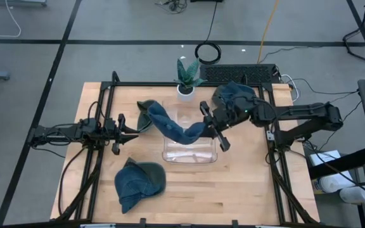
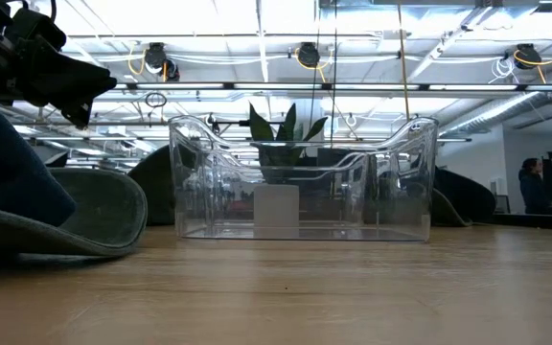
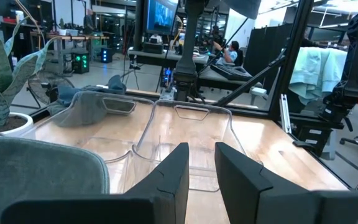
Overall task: Pick & Place hat
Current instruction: Put the bottom right blue cap into the top transparent bin
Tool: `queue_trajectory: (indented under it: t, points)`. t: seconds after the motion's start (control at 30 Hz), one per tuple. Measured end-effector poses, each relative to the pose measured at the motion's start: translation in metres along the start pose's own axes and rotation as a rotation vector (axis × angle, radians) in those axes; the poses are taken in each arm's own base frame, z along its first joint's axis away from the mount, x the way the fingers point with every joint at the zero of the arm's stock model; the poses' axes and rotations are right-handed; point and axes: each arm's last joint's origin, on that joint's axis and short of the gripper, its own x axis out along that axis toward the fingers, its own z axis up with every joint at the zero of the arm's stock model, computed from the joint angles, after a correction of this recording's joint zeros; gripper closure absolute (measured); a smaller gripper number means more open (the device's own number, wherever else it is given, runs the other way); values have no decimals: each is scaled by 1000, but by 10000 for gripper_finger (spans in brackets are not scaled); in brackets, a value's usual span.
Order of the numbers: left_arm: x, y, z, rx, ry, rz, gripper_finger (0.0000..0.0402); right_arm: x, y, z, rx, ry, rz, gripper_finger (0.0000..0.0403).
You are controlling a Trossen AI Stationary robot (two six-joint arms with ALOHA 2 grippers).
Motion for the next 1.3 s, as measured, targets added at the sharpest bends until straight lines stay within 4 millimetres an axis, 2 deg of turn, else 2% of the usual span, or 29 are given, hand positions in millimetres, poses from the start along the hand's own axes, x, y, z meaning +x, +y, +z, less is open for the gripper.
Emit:
queue_trajectory:
  t: [0.37,0.77,0.87,1.03,1.17,1.3]
  points:
    - [0,0,3,-6,-31,-4,314,-5,-11,1,68,-6,-66,403]
    - [0,0,5,-56,-49,17,313,-5,-12,-1,117,6,-93,403]
    - [0,0,9,-108,-48,16,313,-5,-12,-1,131,6,-93,403]
    - [0,-3,22,-92,-56,-1,312,-5,-12,-1,144,5,-91,403]
    - [0,-5,40,-75,-79,3,285,-5,-12,-1,165,5,-89,403]
    - [-1,-7,62,-75,-112,26,224,-5,-12,-1,195,1,-88,403]
